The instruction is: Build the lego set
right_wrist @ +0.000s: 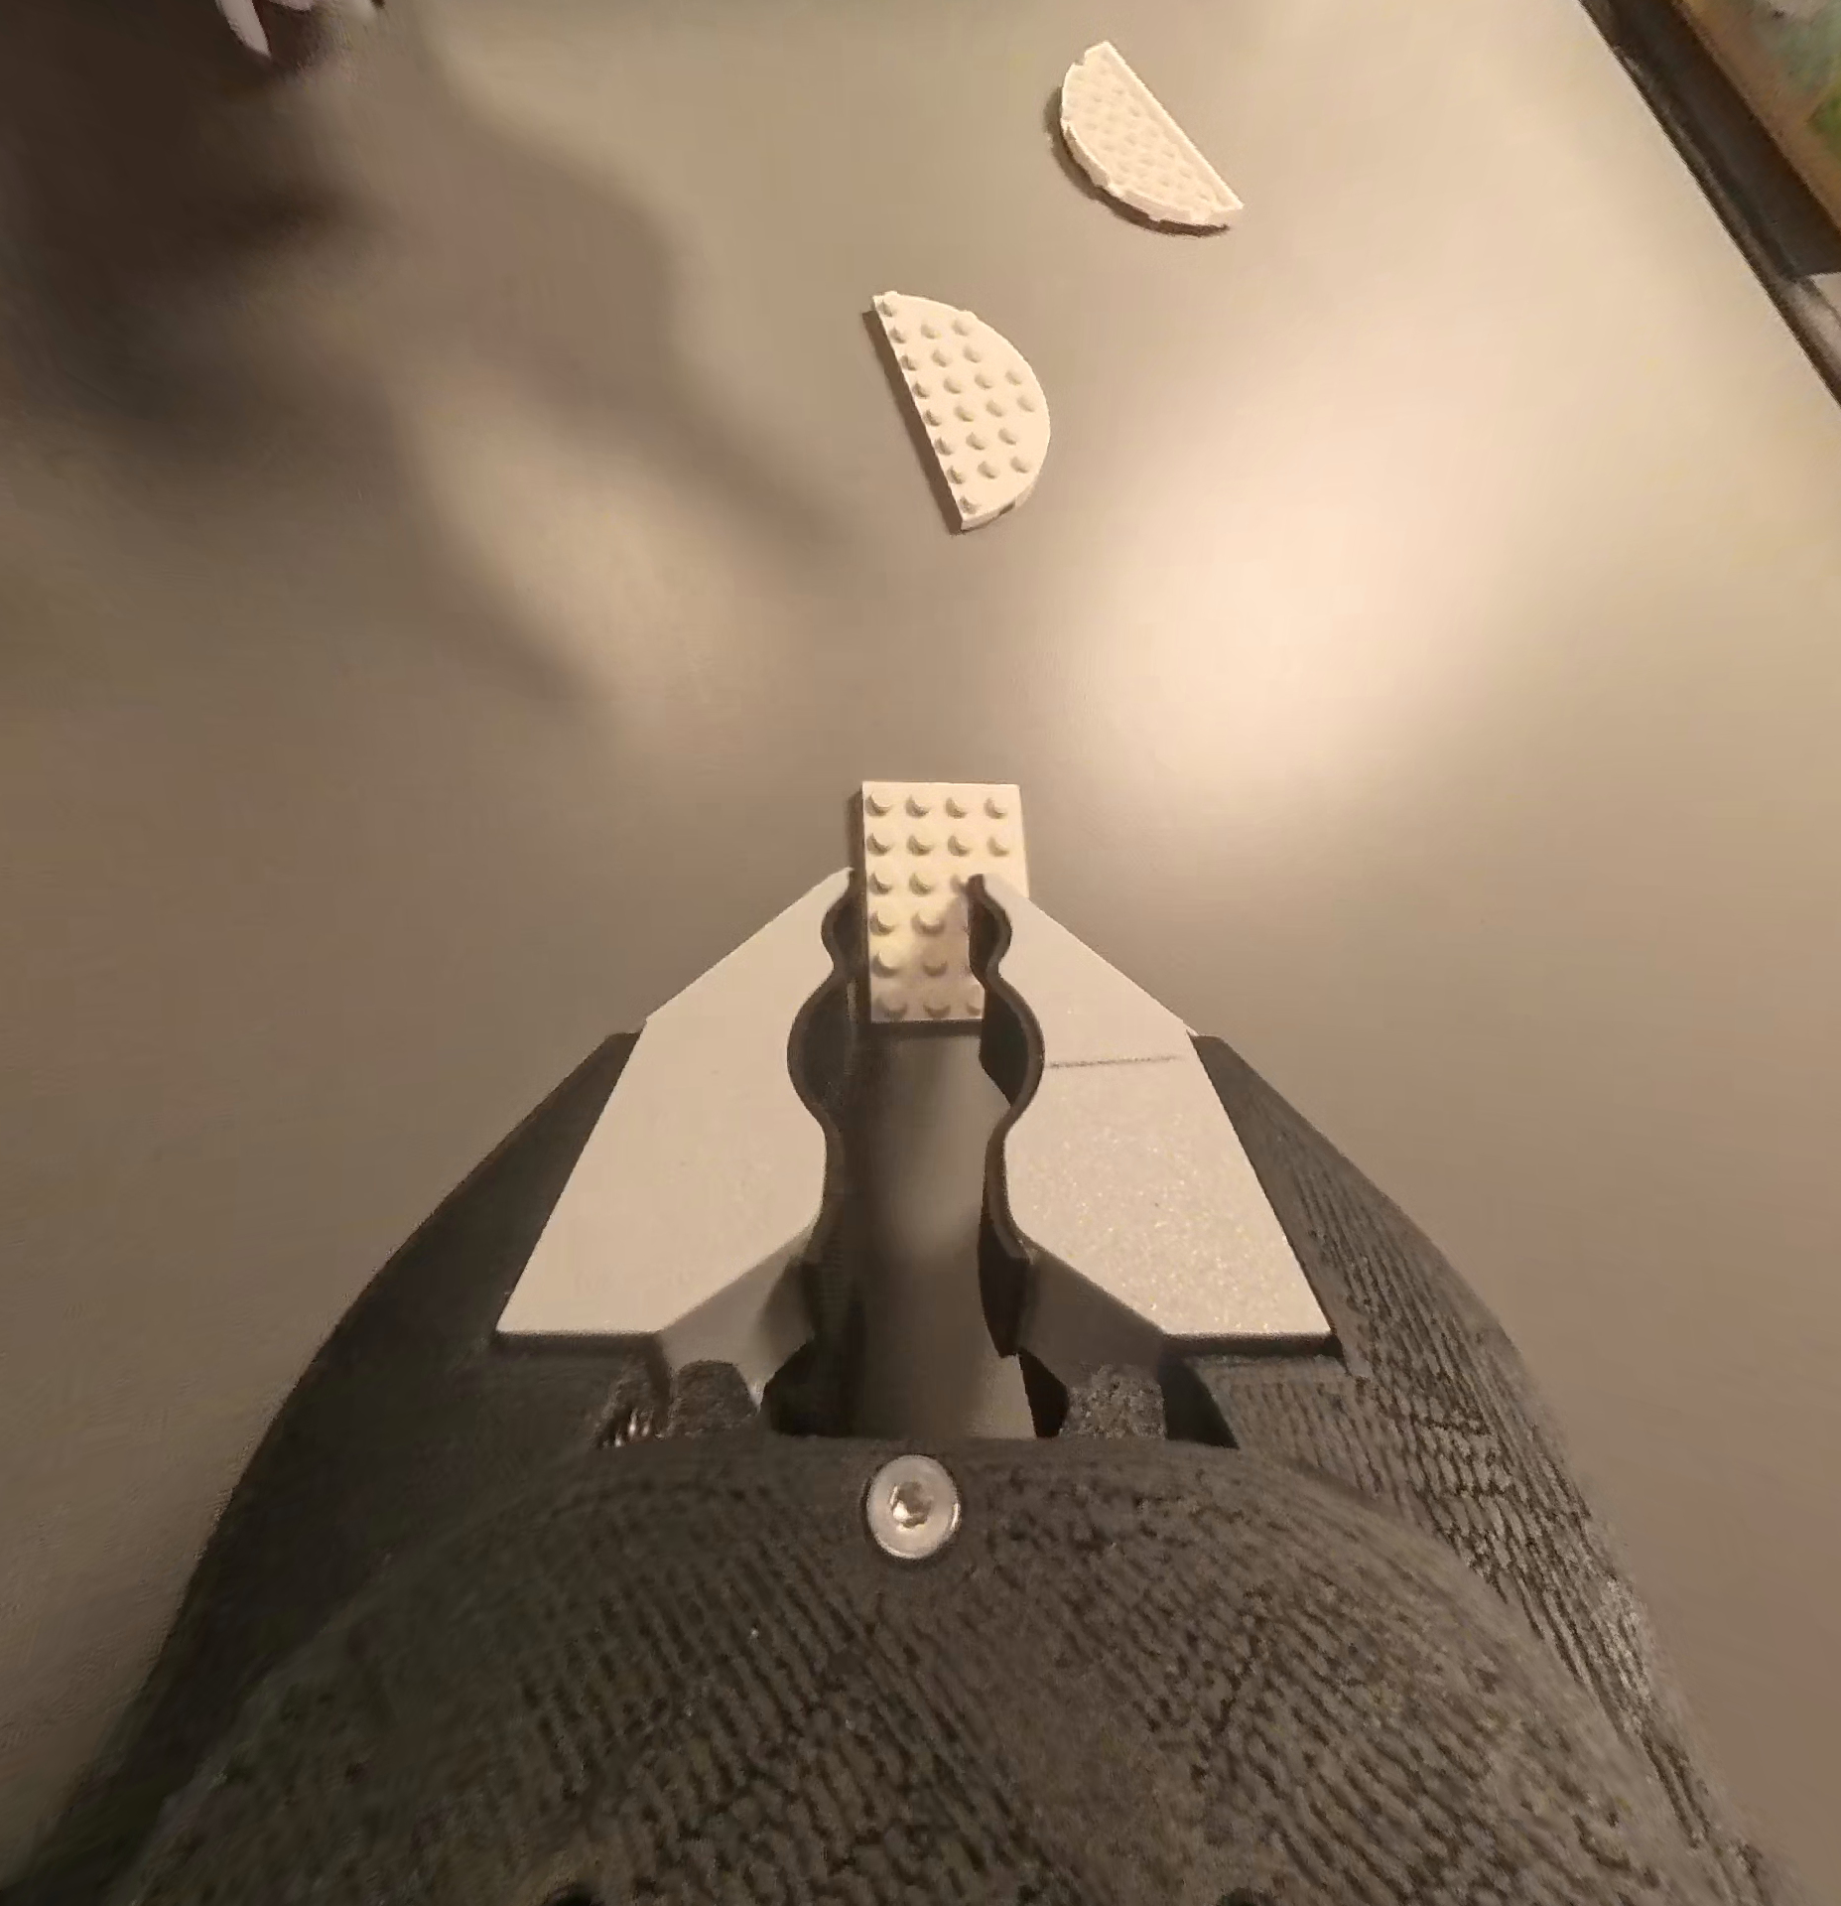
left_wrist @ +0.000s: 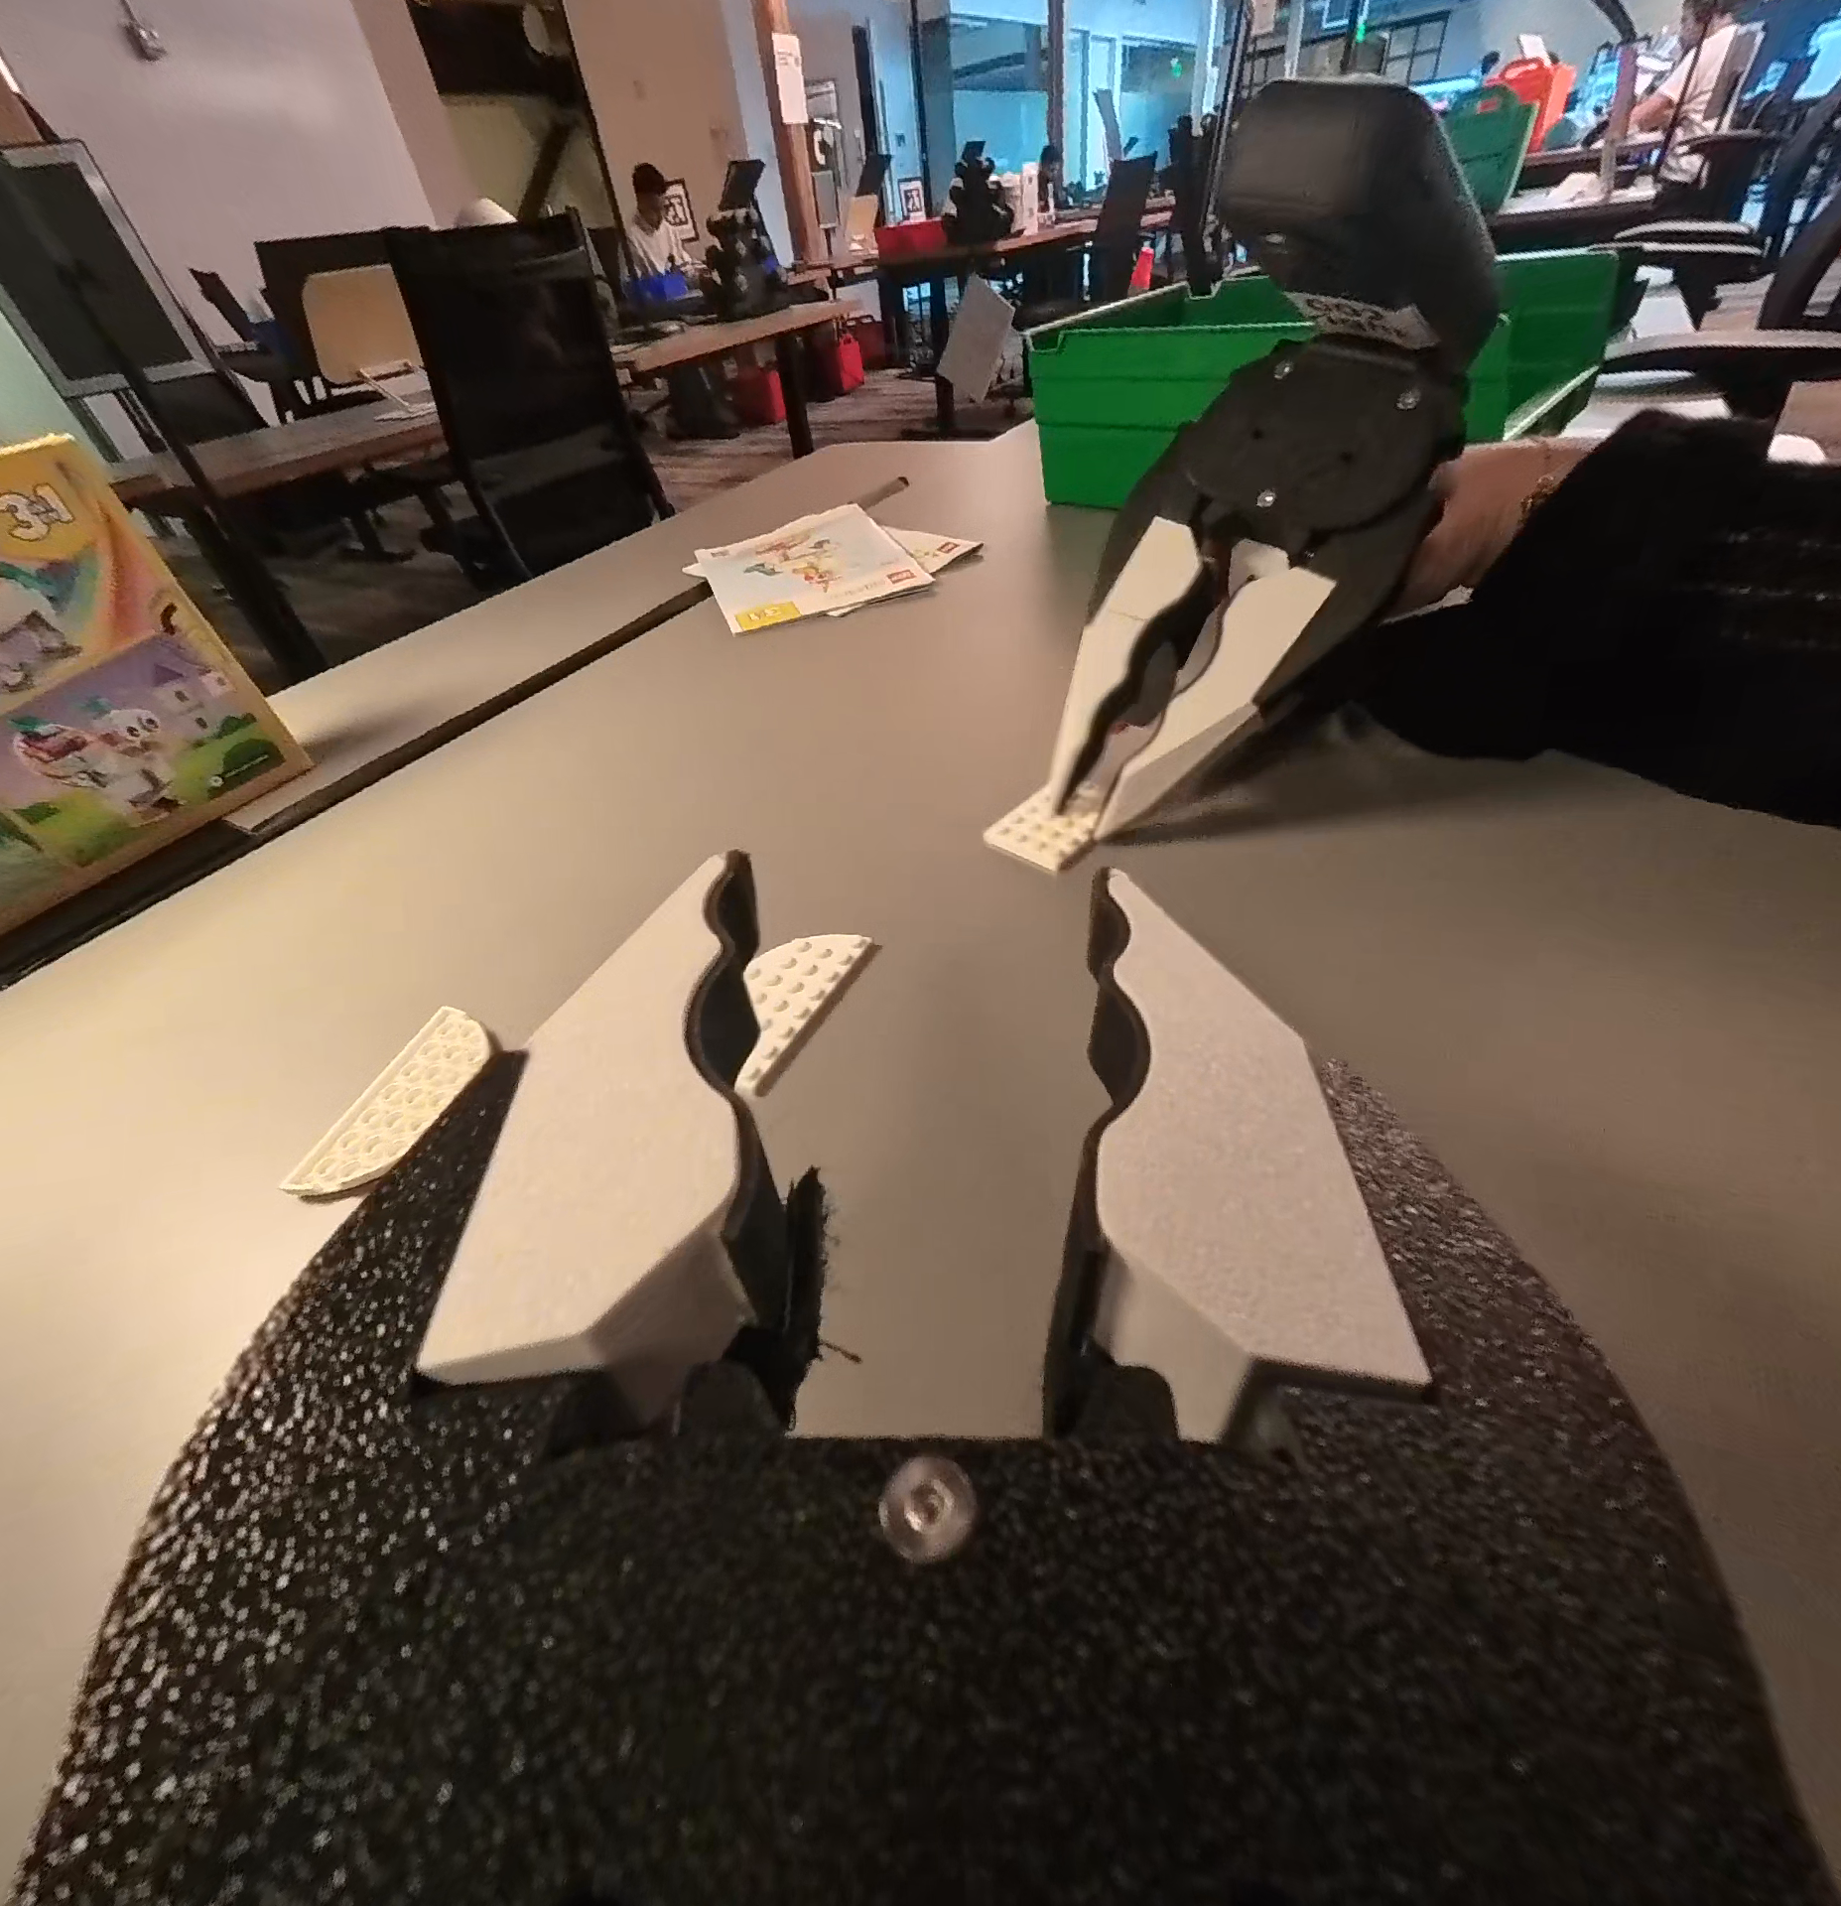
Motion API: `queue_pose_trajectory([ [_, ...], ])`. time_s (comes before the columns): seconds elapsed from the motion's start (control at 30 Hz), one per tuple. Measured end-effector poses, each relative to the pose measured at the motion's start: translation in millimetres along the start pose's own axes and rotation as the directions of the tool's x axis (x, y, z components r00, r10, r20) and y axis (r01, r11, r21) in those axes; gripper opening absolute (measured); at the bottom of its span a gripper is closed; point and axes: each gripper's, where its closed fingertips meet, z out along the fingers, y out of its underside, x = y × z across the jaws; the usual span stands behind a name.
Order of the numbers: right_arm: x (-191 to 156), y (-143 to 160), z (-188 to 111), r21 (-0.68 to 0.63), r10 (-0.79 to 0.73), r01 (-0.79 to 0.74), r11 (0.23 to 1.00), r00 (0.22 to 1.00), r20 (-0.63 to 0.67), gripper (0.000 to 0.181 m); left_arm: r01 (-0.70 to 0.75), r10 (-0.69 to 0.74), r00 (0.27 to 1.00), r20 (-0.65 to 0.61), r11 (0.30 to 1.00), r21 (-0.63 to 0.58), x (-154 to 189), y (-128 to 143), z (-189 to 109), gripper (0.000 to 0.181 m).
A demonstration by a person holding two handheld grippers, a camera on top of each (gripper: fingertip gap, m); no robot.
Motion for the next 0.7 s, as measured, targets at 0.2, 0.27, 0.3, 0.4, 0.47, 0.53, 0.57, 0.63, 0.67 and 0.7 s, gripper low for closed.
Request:
queue_pose_trajectory([
  [0.2, 1, 0, 0, 0.008, -0.008, 0.008, 1.0, 1.0, -0.005, 0.011, -0.015, 0.015, 0.999, 0.034, 1.0, 0.004, -5, -2, -2, 0.061],
  [0.27, 2, 0, 1, 0.015, -0.005, 0.005, 1.0, 1.0, -0.009, 0.011, -0.011, 0.011, 0.999, 0.04, 1.0, 0.002, -7, -2, -2, 0.061],
  [0.3, 2, -1, 1, 0.019, -0.003, 0.003, 1.0, 1.0, -0.009, 0.011, -0.008, 0.008, 0.999, 0.04, 1.0, 0.003, -7, -1, -2, 0.061],
  [0.4, 3, -1, 2, 0.027, 0.002, -0.001, 1.0, 1.0, -0.01, 0.011, 0.0, 0.0, 0.999, 0.037, 1.0, -0.003, -7, 0, -2, 0.061],
  [0.47, 2, -2, 3, 0.027, 0.003, -0.003, 1.0, 1.0, -0.011, 0.011, -0.006, 0.007, 0.999, 0.044, 1.0, -0.006, -8, 0, -2, 0.061],
  [0.53, 1, -4, 5, 0.029, 0.006, -0.005, 1.0, 1.0, -0.008, 0.011, -0.009, 0.009, 0.999, 0.048, 1.0, -0.006, -9, 0, -2, 0.06],
  [0.57, -1, -6, 6, 0.031, 0.006, -0.005, 1.0, 1.0, -0.004, 0.011, -0.009, 0.009, 0.999, 0.052, 1.0, -0.006, -9, 0, -2, 0.06],
  [0.63, -5, -10, 9, 0.034, 0.002, -0.002, 0.999, 1.0, 0.009, 0.011, -0.008, 0.008, 0.998, 0.06, 1.0, -0.007, -11, 0, -2, 0.06],
  [0.67, -7, -13, 12, 0.036, -0.003, 0.002, 0.999, 1.0, 0.017, 0.011, -0.005, 0.005, 0.998, 0.063, 1.0, -0.006, -12, 0, -2, 0.06],
  [0.7, -10, -15, 14, 0.038, -0.007, 0.007, 0.999, 1.0, 0.024, 0.011, -0.002, 0.002, 0.998, 0.065, 1.0, -0.003, -12, -1, -2, 0.059],
])
